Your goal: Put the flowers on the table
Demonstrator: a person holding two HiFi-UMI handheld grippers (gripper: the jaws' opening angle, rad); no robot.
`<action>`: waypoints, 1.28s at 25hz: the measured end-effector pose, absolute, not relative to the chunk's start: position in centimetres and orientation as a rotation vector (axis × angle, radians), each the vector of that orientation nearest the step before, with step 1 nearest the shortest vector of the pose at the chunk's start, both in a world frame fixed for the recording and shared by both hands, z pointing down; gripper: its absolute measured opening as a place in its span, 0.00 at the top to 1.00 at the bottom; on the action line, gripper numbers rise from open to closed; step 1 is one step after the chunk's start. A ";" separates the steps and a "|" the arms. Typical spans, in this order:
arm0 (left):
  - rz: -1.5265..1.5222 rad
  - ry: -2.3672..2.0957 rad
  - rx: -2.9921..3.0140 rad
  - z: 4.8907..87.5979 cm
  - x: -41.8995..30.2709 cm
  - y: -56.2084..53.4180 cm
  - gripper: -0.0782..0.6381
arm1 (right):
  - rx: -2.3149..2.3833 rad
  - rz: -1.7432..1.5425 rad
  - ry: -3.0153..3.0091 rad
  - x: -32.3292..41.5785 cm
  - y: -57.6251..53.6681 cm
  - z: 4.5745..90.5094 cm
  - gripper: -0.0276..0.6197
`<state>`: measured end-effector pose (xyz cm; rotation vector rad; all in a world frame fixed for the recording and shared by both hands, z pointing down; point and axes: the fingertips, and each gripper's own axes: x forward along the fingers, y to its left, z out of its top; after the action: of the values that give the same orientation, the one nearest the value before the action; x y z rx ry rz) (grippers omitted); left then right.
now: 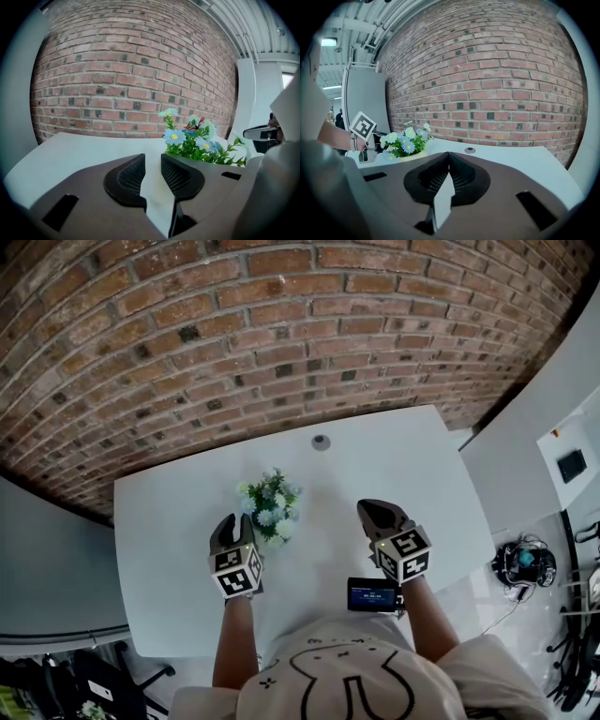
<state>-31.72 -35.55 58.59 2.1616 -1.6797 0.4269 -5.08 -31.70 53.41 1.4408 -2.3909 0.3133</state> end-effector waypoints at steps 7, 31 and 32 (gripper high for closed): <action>0.391 -1.681 2.197 57.0 -32.6 -33.7 0.76 | 1.479 0.280 -2.390 -5.9 -29.5 52.2 0.93; 0.135 -1.634 2.567 46.3 -35.9 -23.9 0.87 | 1.692 -0.050 -2.408 -10.9 -19.3 44.5 0.93; 0.130 -1.640 2.571 46.1 -35.8 -23.6 0.87 | 1.686 -0.057 -2.415 -10.9 -19.1 44.3 0.93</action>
<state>-35.82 -23.60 46.09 2.5714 -1.6401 0.1297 -10.91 -19.10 44.29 1.6856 -2.4146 -0.0569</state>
